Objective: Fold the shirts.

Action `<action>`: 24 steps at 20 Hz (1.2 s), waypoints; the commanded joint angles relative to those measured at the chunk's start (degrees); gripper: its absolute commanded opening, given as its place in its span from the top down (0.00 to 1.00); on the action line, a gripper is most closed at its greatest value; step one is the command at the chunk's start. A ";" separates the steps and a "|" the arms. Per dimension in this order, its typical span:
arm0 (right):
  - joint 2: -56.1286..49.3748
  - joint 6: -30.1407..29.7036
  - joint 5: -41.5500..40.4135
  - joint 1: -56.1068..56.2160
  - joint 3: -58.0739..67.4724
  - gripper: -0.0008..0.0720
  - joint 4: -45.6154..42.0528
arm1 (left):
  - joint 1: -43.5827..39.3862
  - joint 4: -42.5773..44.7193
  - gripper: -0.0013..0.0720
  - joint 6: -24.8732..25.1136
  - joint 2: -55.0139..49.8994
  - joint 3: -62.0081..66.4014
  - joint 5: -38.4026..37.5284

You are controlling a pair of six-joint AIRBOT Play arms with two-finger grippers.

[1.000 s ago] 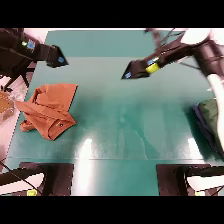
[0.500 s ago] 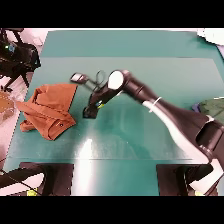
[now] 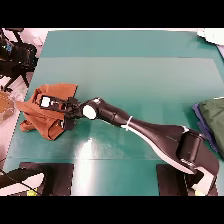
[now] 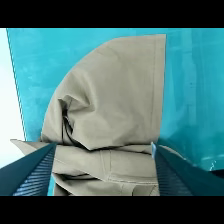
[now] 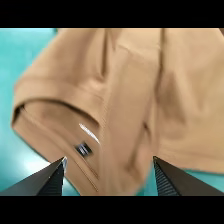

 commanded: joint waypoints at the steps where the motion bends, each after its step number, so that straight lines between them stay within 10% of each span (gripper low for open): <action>1: -4.33 -0.72 -1.49 1.66 4.20 0.13 2.58 | 0.00 0.07 0.02 -0.04 0.02 0.02 0.04; 13: -15.93 -0.52 -1.20 -1.05 12.44 0.24 2.80 | 0.00 -0.87 0.02 -0.22 0.02 0.00 0.50; 18: -15.28 -0.55 -2.23 -1.03 12.15 0.96 2.78 | 0.00 -1.88 0.02 -0.22 0.02 0.00 1.05; 24: -8.33 -0.37 0.76 -2.84 12.15 0.96 -0.83 | 0.00 -2.10 0.02 -2.05 0.02 0.00 0.94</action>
